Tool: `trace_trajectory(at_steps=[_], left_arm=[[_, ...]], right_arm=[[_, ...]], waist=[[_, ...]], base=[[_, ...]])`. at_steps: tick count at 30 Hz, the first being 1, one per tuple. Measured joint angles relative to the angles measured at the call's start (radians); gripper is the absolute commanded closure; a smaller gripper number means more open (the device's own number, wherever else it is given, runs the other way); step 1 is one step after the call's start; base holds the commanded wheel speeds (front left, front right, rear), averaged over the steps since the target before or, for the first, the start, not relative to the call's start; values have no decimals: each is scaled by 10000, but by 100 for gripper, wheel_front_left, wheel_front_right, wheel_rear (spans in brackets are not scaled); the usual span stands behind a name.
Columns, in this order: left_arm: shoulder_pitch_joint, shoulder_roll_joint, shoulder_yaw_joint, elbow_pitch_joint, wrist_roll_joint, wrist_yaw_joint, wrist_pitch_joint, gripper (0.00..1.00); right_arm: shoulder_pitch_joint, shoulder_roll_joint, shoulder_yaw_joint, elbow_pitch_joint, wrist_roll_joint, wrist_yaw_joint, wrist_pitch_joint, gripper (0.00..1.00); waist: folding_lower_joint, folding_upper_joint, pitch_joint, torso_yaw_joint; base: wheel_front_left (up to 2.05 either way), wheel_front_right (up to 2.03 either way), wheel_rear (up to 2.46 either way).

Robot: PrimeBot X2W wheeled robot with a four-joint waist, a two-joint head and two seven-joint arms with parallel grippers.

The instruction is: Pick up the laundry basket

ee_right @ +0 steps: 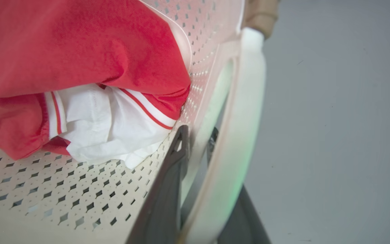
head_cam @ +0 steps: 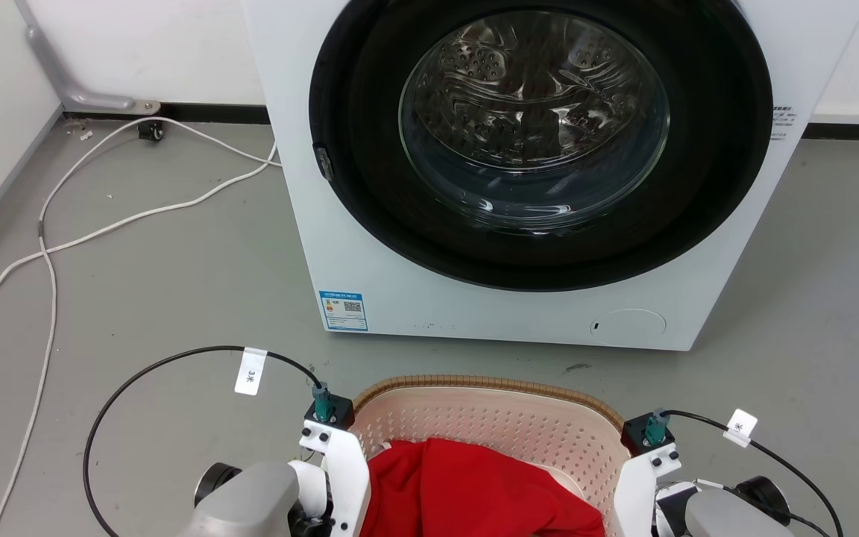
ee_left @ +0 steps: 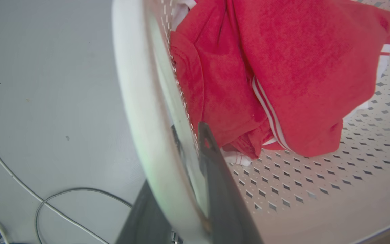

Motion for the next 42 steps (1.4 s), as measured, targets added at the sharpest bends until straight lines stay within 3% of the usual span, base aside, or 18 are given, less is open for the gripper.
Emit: trace_trajectory(at_steps=[42], left_arm=[[-7, 10, -307, 42, -244, -12, -56, 100]], right_arm=[[-251, -130, 2019, 247, 1981, -2, -249, 100]], waist=[[1, 0, 45, -19]], base=[[0, 0, 0]])
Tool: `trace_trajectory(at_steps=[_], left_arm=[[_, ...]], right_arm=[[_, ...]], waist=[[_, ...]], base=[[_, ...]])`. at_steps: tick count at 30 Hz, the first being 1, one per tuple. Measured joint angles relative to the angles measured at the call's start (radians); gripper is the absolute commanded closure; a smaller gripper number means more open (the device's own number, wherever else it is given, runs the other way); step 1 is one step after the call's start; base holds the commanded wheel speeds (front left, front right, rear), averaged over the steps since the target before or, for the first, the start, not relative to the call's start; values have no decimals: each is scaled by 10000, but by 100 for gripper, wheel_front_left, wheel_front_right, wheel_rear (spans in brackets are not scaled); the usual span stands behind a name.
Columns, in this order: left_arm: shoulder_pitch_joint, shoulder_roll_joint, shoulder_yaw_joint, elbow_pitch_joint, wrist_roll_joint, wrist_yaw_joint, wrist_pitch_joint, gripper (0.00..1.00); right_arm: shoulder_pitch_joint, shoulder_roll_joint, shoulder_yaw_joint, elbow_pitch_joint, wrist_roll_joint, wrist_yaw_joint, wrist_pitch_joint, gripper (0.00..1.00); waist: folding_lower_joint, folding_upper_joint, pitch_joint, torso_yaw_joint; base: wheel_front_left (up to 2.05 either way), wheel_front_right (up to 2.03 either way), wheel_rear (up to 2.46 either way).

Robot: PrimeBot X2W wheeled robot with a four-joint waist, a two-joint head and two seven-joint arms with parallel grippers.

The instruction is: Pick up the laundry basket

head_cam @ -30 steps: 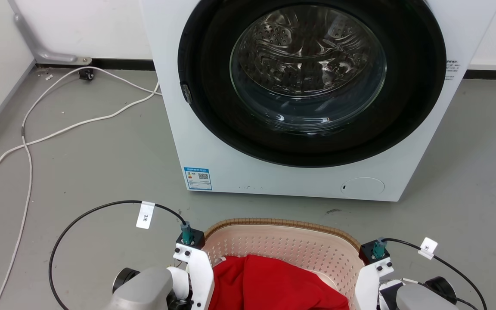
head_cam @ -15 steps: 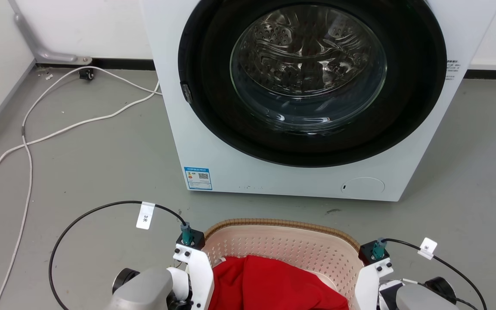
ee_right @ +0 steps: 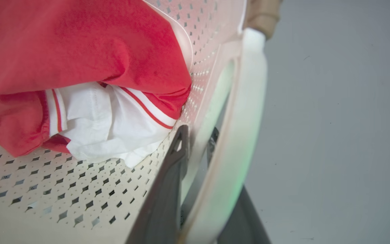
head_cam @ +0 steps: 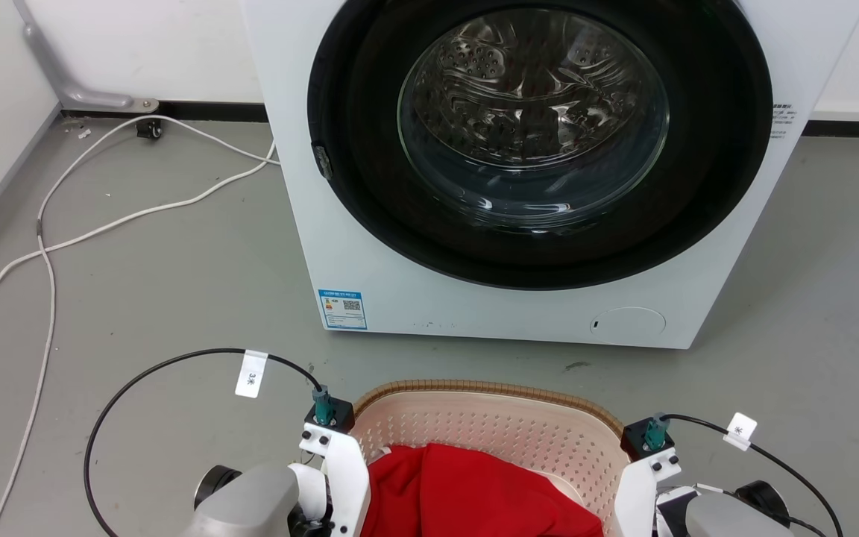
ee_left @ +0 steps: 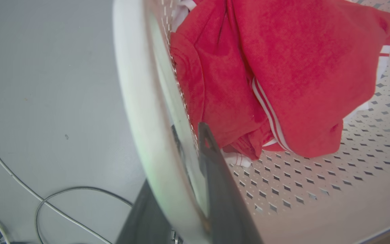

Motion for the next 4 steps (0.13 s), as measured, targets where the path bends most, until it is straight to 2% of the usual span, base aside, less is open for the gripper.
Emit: trace_trajectory(at_steps=[4], left_arm=[[3, 0, -12, 2, -19, 0, -4, 100]], right_arm=[[-5, -4, 138, 19, 134, 0, -35, 100]], waist=[[0, 0, -9, 4]], base=[[0, 0, 0]])
